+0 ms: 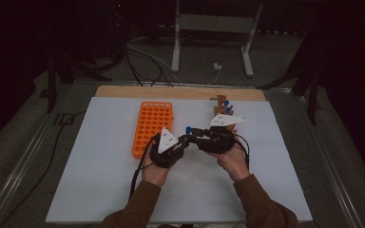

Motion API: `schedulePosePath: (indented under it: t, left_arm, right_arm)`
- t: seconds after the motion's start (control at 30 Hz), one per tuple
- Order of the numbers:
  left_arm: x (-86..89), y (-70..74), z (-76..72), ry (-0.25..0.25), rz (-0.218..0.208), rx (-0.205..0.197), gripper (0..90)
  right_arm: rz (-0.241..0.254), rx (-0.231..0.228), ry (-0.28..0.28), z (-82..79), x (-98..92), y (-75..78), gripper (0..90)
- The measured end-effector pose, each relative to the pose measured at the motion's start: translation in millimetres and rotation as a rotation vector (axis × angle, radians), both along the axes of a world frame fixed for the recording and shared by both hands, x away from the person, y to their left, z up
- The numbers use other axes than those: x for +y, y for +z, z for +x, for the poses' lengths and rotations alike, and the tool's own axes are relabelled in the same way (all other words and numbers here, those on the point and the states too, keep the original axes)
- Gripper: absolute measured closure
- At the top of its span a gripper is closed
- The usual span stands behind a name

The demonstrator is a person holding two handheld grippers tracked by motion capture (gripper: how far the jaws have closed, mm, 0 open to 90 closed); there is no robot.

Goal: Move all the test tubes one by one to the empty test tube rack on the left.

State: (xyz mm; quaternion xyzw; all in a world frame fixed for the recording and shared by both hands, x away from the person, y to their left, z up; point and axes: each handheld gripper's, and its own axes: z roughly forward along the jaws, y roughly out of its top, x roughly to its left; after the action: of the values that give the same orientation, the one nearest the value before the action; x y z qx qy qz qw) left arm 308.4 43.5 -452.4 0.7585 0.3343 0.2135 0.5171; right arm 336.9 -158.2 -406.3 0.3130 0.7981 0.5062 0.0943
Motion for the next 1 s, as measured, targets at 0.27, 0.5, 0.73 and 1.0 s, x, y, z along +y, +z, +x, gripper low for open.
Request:
schedulePosePath:
  t: [0.27, 0.5, 0.73, 1.0]
  left_arm:
    - [12.1, -1.4, -2.8, 0.009, -0.016, 0.016, 78.4]
    - [23.2, -0.1, -5.3, 0.015, -0.026, 0.019, 78.4]
    - [32.5, 1.9, -9.1, 0.002, -0.04, 0.022, 78.4]
    - [44.8, 3.3, -9.9, -0.02, -0.048, 0.035, 78.3]
  right_arm:
    - [0.038, -0.018, -0.03, -0.3, -16.3, 1.7, 52.7]
    - [0.026, -0.008, -0.086, 5.1, -28.5, -2.5, 37.5]
    - [-0.002, -0.02, -0.117, 5.9, -34.1, -6.1, 26.6]
    - [-0.031, -0.035, -0.171, 5.8, -44.5, -9.1, 15.5]
